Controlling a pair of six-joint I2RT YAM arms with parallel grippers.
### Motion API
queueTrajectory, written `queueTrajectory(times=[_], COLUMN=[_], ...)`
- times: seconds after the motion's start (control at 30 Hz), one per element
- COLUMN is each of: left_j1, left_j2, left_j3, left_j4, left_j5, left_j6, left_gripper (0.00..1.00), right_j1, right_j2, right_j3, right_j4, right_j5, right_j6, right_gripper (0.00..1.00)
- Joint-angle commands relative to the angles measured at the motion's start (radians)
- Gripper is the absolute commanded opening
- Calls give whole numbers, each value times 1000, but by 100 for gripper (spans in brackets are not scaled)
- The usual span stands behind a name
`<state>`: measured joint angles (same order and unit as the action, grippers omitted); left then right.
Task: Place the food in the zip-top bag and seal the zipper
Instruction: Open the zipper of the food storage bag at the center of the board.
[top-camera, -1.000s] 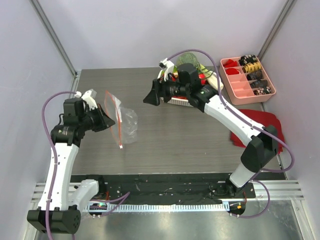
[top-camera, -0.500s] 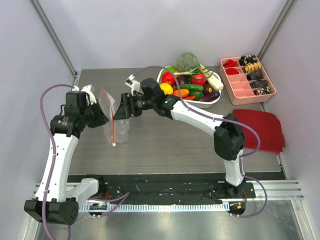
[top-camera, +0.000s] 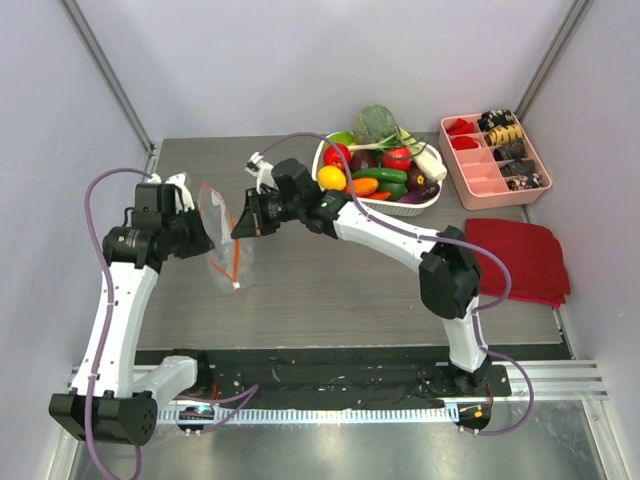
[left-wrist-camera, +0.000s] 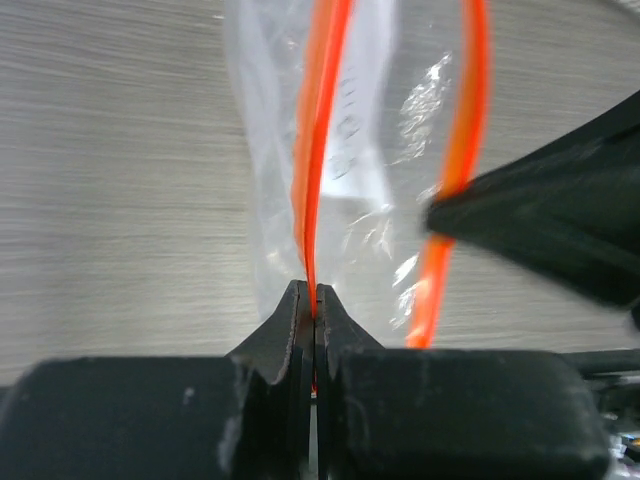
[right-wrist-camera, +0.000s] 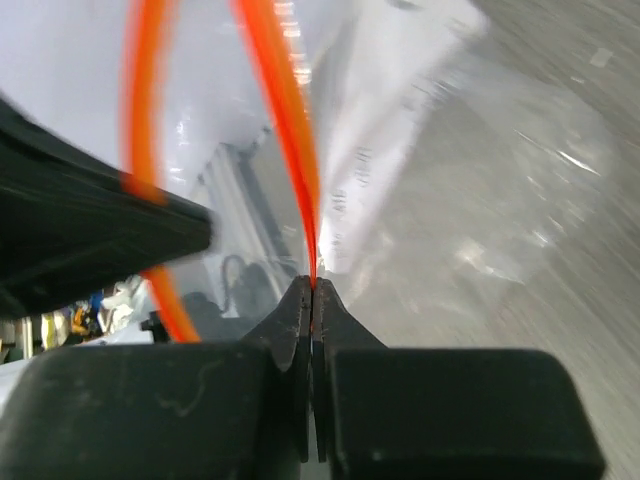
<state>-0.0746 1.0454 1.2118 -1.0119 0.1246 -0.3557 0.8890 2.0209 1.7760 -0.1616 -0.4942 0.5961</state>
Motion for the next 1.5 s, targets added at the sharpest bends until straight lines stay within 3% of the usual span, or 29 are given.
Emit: queueTrajectory(times=[0.0,0.17,0.4,0.6,0.73,0.8,0.83,0.97,1.1,1.13,1.17,1.2,1.47], left_j1=[-2,-2,-2,-17,-19,-30,-33,-80,-93,-91,-90,-91,-48], left_j2=[-4,30,133,191,183,177,176,199,199,196,193,189,162], left_j3=[130,192,103,115,91,84,86,95,81,77,81,92,276], left_j4=[-122,-246,-225,-166,-58,-27,1,25,47,52,38,17,-198], left_j5=[-191,-223,-131,101,171,173,172,136,93,83,76,61,-39], left_j6=[167,320,351,313,262,239,233,216,196,195,199,213,351], left_gripper=[0,0,0,0,24,29,36,37,37,30,10,0,0], right_j1=[-90,-176,-239,-237,-231,-222,-213,-200,-197,-199,-199,-205,-340], right_j2=[-143,-224,-228,-266,-263,-264,-264,-280,-283,-284,-289,-298,-298], right_j3=[-82,-251,-375,-354,-306,-291,-288,-282,-279,-280,-288,-293,-340], right_j4=[-93,-199,-275,-317,-320,-319,-314,-274,-266,-268,-269,-277,-320], right_j5=[20,-18,12,-47,-116,-133,-142,-176,-202,-207,-208,-196,-204], right_j6=[-53,-212,-413,-506,-478,-452,-446,-391,-371,-369,-371,-369,-371], right_gripper=[1,1,1,1,1,1,1,1,1,1,1,1,1])
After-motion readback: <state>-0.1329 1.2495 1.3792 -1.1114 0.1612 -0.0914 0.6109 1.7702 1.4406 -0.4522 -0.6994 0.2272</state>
